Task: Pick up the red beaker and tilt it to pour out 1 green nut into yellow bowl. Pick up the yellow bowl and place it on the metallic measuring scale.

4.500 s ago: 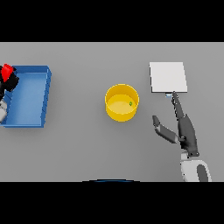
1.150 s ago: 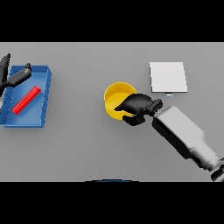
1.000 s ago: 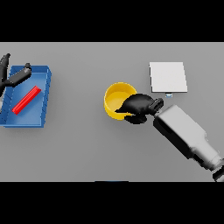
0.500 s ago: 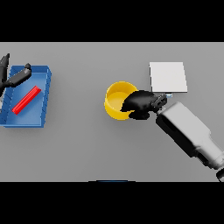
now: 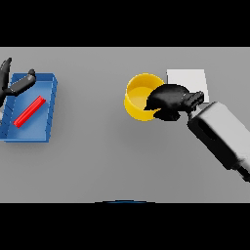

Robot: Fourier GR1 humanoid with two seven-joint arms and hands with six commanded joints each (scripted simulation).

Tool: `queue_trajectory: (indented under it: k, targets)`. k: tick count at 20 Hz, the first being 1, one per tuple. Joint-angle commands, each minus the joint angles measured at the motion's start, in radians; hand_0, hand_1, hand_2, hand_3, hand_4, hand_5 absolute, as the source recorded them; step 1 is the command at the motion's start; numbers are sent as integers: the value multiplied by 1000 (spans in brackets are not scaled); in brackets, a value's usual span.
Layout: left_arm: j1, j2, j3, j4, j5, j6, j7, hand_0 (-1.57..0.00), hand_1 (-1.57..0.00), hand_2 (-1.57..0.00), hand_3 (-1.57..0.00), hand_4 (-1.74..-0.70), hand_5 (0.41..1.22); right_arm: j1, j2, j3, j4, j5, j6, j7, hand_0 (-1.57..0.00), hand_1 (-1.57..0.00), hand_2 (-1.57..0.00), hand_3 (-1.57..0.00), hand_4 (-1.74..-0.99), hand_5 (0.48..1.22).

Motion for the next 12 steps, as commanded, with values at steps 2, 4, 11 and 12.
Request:
queue_trajectory:
  k: [2,4,11,12]
  targets:
    - [7,6,-1,-6,1,1,4,1,1,1,1,-805,723,15,-21,-7,-28,-13,9,-2,-1568,-1568,-1560,-1248,-1720,1219]
    - [5,13,-4,-13,-8,3,4,1,1,1,1,-800,723,-18,-38,-11,-14,0,-10,-20,-1569,-1569,-1564,-1238,-1719,1220]
    - [22,36,-3,-55,-6,17,30,1,1,1,1,-804,735,-84,-111,-60,135,27,-106,-40,-1571,-1571,-1570,-1239,-1720,1221]
    - [13,40,-3,-59,-8,18,50,1,1,1,1,-806,739,-87,-117,-66,167,26,-122,-50,-1571,-1571,-1570,-1226,-1720,1221]
